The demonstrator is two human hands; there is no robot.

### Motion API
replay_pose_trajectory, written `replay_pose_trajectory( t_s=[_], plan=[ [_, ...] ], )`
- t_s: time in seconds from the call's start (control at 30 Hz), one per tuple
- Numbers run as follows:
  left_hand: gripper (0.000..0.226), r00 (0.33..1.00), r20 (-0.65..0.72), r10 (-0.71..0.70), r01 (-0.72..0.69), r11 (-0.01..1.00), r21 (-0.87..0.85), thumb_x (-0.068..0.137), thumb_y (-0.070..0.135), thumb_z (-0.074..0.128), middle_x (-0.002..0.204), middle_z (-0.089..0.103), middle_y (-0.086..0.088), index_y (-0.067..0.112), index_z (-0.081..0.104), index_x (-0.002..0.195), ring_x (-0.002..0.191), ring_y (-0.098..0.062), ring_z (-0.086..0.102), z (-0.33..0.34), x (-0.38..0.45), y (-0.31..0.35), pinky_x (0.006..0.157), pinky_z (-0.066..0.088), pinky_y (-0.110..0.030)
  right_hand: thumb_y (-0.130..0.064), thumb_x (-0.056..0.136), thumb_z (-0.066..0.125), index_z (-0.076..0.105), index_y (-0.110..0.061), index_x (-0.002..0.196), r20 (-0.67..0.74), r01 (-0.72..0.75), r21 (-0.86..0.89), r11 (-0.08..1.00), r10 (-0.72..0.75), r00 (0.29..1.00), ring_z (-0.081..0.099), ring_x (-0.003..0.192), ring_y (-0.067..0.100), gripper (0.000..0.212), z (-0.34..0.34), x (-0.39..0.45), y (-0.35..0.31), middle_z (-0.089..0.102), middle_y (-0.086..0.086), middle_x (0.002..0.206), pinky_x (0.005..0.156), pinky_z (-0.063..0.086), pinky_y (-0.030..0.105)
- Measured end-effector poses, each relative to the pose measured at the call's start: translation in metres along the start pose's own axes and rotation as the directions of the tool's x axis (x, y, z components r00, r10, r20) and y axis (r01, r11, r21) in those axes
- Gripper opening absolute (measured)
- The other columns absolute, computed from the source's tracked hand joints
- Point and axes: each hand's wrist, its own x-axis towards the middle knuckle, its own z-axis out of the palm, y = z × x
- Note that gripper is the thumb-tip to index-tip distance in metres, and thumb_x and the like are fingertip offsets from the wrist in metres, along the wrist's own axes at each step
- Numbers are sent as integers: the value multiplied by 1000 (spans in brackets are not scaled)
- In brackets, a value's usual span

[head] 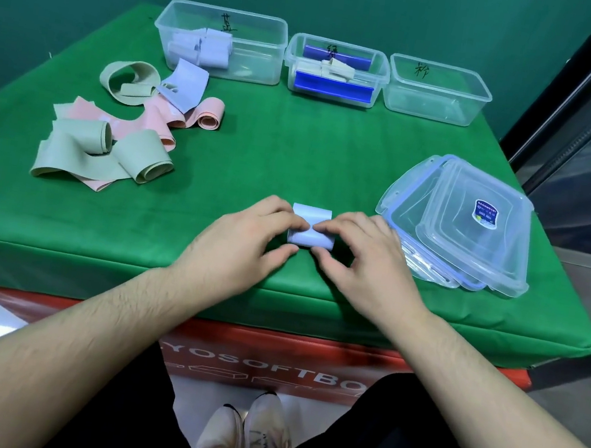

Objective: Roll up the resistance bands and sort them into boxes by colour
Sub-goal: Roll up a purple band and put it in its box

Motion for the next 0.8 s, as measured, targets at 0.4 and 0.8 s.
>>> replay_pose_trajectory(
  t_s=[0.4,0.8],
  plan=[
    [20,995,-98,4,-3,1000,11,89,28,70,105,61,15,28,68,108,74,4,36,4,1,0,63,42,-24,-40,89,61,67,-30,113,34,27,5,1000,-27,999,52,91,19,27,-2,2,1,61,-14,103,83,45,43],
    [21,990,-123,69,-69,998,10,87,28,71,108,62,17,30,67,107,74,8,35,6,-32,11,58,42,-19,-39,88,61,68,-26,112,-11,72,-2,997,-72,997,52,90,17,28,-11,-35,-8,63,-13,104,79,46,43]
  ],
)
